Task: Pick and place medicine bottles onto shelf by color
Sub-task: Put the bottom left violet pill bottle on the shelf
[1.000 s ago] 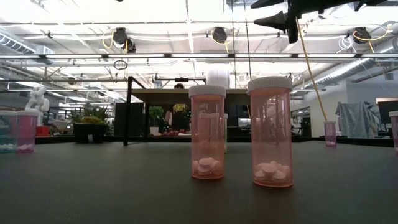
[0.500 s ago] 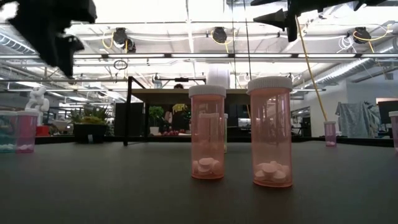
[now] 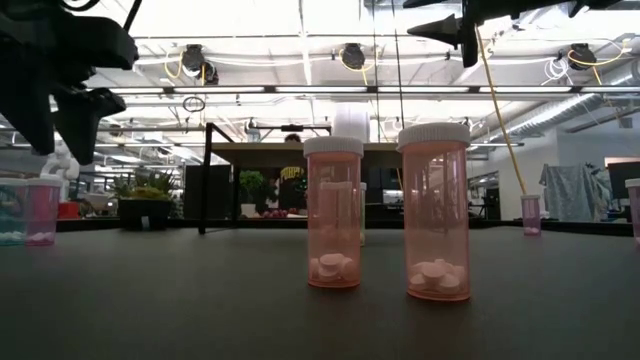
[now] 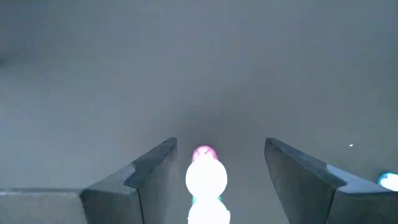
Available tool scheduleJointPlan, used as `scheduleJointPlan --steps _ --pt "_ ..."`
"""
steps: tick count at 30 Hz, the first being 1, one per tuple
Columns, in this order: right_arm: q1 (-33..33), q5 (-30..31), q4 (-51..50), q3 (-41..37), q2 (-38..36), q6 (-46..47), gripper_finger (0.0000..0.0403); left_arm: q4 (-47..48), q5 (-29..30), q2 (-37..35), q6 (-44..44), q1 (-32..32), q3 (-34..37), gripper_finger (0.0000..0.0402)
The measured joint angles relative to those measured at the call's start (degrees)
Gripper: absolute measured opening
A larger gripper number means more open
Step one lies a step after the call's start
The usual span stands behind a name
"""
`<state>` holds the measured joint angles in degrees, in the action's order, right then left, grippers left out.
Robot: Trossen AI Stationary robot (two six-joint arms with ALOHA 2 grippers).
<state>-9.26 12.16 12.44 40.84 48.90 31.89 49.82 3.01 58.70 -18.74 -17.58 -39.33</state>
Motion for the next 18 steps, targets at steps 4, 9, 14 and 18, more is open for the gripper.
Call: scheduleJointPlan --steps 4,9,14,18 --pt "-0.02 0.02 -0.05 0.0 0.32 -0.86 0.018 0.0 0.02 -0.04 -0.84 0.01 0.0 0.0243" --pt "-0.07 0.02 0.0 0.0 0.42 -1.49 0.018 -0.04 0.02 -0.04 -1.1 0.01 0.0 0.0243" --pt "-0.07 0.0 -0.01 0.0 0.44 -2.04 0.018 -0.04 0.02 -0.04 -0.63 0.01 0.0 0.0243" --pt "-0.07 0.0 -0.01 0.0 0.44 -2.63 0.018 -0.03 0.02 -0.04 -0.46 0.01 0.0 0.0243"
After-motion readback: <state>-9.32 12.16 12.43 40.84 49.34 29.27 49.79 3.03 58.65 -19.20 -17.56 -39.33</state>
